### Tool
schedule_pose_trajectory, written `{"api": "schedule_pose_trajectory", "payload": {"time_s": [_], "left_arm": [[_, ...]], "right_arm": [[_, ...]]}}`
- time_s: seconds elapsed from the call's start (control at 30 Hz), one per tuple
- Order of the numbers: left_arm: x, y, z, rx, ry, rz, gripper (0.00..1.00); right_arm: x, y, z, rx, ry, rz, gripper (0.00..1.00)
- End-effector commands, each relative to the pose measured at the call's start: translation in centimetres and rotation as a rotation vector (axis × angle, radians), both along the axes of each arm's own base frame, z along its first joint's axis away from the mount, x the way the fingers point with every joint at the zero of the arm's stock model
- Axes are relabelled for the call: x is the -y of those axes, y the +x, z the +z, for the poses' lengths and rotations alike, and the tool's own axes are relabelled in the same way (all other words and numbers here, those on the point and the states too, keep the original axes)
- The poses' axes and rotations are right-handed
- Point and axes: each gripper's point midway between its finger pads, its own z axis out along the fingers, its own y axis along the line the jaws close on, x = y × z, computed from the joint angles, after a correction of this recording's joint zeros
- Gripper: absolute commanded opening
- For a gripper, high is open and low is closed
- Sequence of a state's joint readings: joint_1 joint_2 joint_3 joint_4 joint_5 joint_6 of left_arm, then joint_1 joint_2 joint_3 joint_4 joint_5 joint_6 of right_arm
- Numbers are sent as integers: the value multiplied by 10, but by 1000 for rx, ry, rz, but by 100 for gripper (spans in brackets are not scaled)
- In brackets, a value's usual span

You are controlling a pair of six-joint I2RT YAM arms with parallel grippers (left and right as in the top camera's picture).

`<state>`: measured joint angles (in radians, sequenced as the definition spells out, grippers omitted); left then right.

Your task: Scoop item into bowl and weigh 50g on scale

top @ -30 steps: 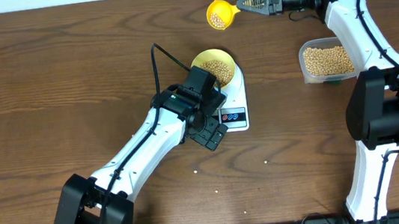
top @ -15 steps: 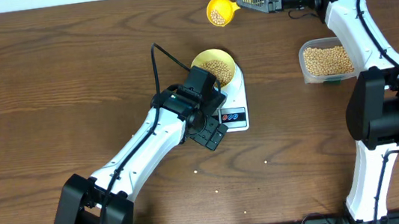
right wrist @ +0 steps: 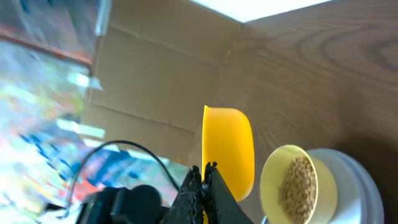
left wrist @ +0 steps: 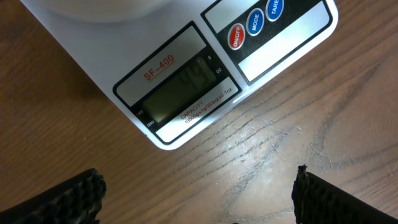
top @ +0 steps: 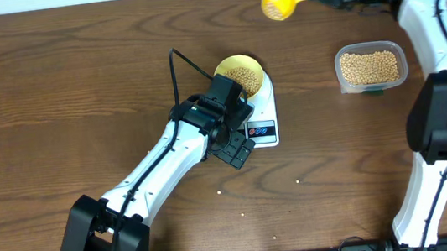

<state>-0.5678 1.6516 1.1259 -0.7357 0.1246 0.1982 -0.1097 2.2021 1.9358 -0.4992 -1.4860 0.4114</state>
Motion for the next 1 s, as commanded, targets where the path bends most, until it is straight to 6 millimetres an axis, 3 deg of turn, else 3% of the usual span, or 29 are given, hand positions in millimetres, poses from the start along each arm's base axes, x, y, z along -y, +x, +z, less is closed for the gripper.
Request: {"api": "schedule_pose_trajectory", "payload": {"time_s": [0.0,0.2,0.43,0.63,0.77,0.97], "left_arm": [[-2,-3,-5,-12,17,8,98],[-2,-3,-5,-12,17,8,98],[-2,-3,-5,-12,17,8,98],[-2,-3,-5,-12,17,8,98],[-2,-3,-5,-12,17,8,98],[-2,-3,-5,-12,17,8,98]], "right_arm": [[25,0,-8,-52,16,-39,1],[85,0,-54,-273,-137,-260,1],[134,-28,-65,-352,-284,-370,1],[179,-52,-59,-380,-486,-503,1],[193,-63,-59,-398,-610,-555,1],[184,-65,-74,-423,-755,-542,1]]}}
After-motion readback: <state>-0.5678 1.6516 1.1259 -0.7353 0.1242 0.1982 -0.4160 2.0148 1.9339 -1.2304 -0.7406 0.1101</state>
